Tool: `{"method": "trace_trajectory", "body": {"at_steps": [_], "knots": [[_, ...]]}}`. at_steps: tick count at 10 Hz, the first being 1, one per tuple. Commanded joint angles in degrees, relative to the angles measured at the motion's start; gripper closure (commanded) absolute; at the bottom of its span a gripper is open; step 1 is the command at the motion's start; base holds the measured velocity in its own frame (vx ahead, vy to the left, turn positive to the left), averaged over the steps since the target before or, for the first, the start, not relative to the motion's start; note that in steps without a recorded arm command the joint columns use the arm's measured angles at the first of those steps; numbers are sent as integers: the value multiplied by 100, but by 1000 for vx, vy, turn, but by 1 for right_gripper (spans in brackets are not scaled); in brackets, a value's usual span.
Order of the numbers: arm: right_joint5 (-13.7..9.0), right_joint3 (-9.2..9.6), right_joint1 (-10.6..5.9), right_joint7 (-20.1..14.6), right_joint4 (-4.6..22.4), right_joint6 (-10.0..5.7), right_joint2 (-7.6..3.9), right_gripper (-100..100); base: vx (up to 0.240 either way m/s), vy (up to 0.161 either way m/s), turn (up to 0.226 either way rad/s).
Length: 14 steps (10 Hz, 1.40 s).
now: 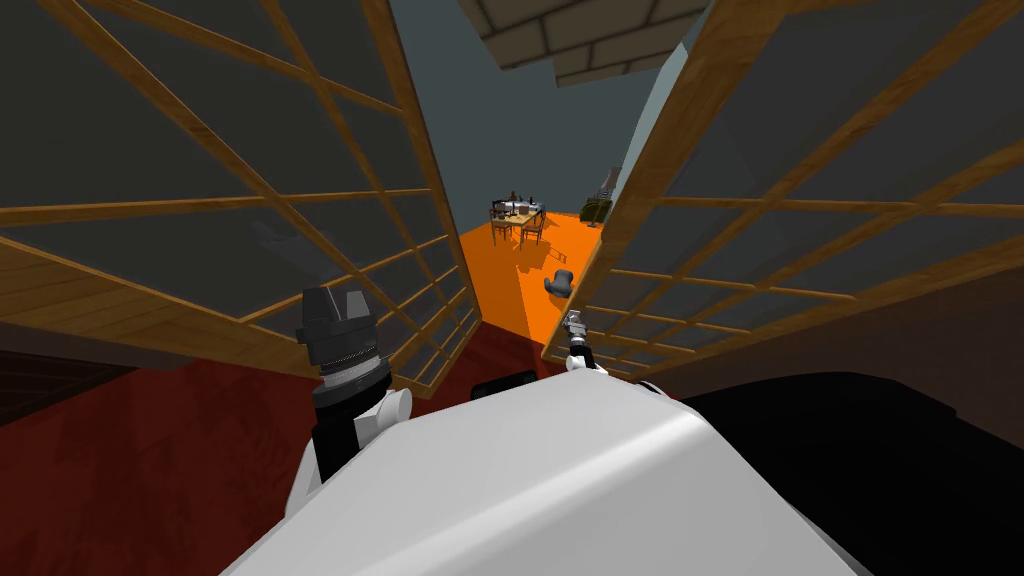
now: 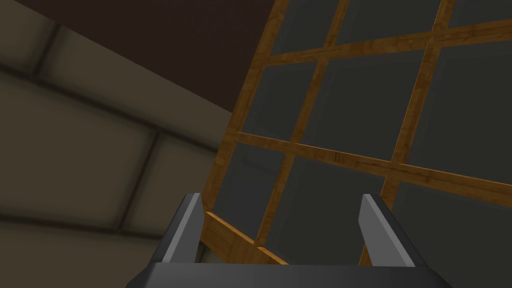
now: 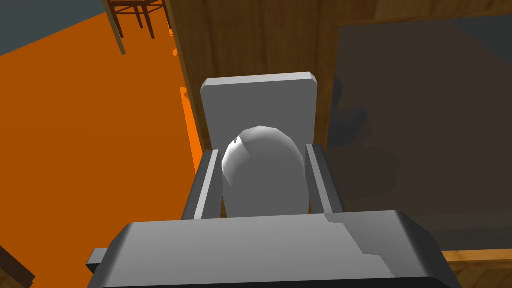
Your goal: Pull the door open
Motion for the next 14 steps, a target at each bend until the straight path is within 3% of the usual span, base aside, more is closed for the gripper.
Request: {"method": "trace_trajectory", "body": {"at_steps": [1,2,3,11,12,14], "knots": [[-1,-2,-2,-3,-6,-11,2,100,0,0,0],[-1,-2,-2,-3,-6,-11,2,100,0,0,0],[64,133,30,-91,-52,-1,-40,100,-140,-15,73],[342,705,146,-481,-285,-14,-224,100,-211,-16,60],[316,650,140,-434,-243,-12,-204,100,-111,-9,21],[410,865,235,-647,-286,-96,-337,100,-227,0,116]]}}
